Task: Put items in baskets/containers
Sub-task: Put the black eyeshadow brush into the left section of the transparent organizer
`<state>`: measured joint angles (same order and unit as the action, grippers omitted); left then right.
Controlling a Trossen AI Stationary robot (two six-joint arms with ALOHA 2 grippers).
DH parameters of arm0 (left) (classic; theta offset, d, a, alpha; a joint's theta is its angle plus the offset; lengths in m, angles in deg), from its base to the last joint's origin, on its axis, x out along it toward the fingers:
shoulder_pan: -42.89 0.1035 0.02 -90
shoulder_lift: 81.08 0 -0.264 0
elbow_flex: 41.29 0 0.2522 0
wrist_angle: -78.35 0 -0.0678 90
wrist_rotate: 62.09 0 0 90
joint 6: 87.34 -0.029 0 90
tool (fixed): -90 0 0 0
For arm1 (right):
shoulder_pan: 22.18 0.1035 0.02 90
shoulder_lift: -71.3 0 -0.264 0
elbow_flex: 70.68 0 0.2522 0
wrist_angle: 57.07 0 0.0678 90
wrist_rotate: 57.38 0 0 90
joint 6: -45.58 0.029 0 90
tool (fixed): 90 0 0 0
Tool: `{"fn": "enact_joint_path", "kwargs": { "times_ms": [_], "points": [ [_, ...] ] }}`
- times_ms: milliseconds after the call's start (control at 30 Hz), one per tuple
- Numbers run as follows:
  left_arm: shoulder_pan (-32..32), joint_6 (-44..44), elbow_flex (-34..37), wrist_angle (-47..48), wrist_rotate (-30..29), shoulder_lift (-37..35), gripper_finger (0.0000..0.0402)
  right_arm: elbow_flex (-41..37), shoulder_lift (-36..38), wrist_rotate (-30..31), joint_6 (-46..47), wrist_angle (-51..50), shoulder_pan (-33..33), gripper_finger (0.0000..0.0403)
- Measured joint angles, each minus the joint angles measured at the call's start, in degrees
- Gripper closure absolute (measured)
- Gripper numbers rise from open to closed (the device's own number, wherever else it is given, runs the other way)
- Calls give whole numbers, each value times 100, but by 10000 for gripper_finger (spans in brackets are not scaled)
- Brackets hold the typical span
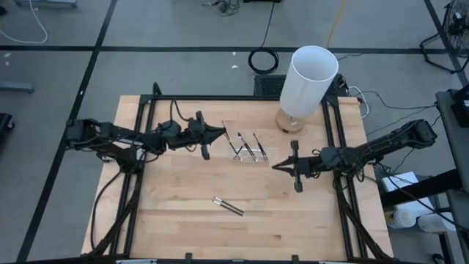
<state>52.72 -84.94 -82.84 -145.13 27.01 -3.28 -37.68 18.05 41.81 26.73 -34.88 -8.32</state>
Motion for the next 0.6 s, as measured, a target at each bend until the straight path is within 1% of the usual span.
{"fn": "enact_joint_path", "kwargs": {
  "times_ms": [167, 233, 367, 400, 500, 600],
  "points": [
    [-148, -100, -4, -28, -96, 138, 396, 0, 0, 4, -392, 351, -128, 403],
    [-215, -254, 0, 26, -169, 214, 392, 0, 0, 4, -456, 367, -190, 403],
    [-281, -607, -6, -216, -217, 562, 392, 0, 0, 2, -459, 300, -289, 403],
    [-284, -620, 2, -368, -215, 681, 395, 0, 0, 2, -459, 278, -308, 403],
    [-284, -569, -19, -1297, -127, 1063, 395, 0, 0, -2, -457, 227, -367, 403],
    [-284, -364, -17, -1471, -116, 1481, 389, 0, 0, -9, -459, 240, -383, 403]
  ]
}}
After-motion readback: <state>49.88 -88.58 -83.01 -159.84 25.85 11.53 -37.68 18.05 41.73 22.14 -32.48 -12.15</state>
